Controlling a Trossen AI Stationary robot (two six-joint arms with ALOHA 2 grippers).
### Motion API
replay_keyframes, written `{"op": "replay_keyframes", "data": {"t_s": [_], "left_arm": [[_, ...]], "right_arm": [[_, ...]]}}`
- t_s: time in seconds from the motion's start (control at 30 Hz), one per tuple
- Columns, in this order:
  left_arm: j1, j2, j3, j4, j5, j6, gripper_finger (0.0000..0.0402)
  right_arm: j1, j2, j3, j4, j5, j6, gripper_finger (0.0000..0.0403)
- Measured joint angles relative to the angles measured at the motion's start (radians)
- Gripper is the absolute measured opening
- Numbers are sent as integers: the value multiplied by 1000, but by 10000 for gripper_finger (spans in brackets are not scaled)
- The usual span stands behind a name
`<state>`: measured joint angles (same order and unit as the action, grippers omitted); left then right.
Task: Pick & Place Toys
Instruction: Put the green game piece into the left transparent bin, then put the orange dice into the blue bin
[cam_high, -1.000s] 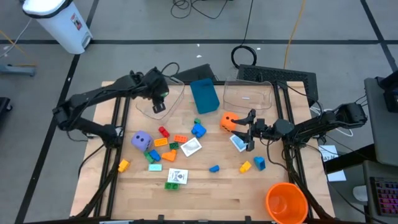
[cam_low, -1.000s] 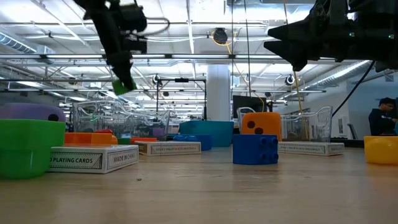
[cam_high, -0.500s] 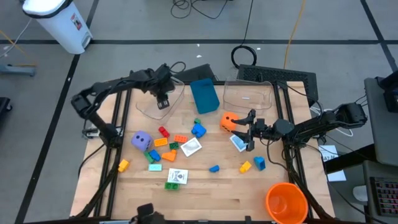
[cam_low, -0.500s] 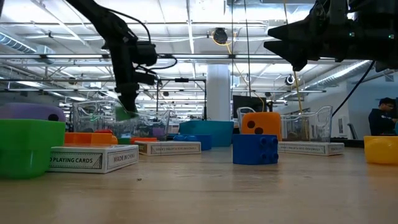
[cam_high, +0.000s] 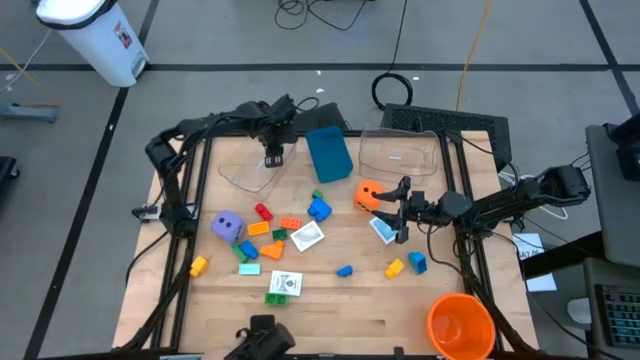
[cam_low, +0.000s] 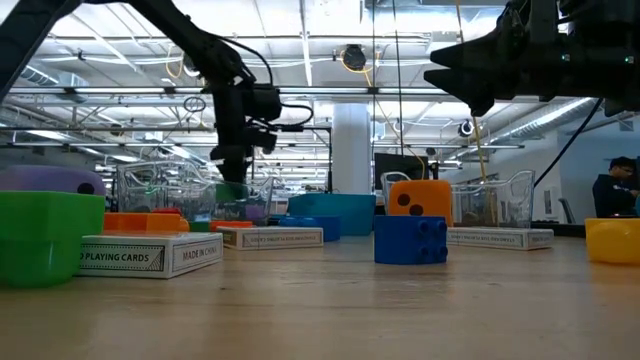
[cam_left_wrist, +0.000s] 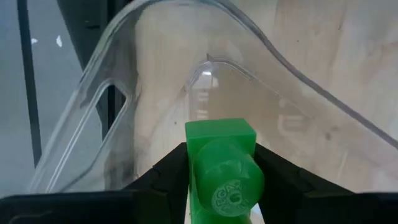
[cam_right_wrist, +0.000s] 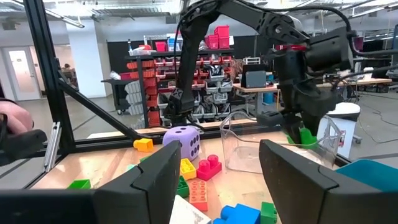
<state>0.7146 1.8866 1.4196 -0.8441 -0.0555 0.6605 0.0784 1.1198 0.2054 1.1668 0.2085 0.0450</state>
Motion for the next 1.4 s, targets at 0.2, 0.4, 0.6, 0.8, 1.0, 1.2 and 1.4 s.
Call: {"op": "replay_keyframes", "data": {"t_s": [0.2, 0.4, 0.6, 0.8, 1.0, 1.2, 1.4], "left_arm": [[-12, 52, 11, 10, -49, 49, 162], [-15, 71, 11, 35, -49, 54, 133], [-14, 71, 12, 37, -48, 54, 174], [-14, 71, 12, 63, -34, 56, 193], [-17, 69, 12, 80, -48, 40, 184], [-38, 18, 12, 79, -128, 28, 184], [-77, -122, 12, 66, -133, 2, 184]], "right_arm": [[0, 0, 0, -4, 2, -4, 210], [0, 0, 0, -5, 2, -11, 210], [0, 0, 0, -5, 3, -11, 210], [0, 0, 0, -5, 3, -11, 210], [0, 0, 0, -6, 3, -5, 210], [0, 0, 0, -6, 3, -6, 210], [0, 0, 0, -9, 3, -7, 210]]}}
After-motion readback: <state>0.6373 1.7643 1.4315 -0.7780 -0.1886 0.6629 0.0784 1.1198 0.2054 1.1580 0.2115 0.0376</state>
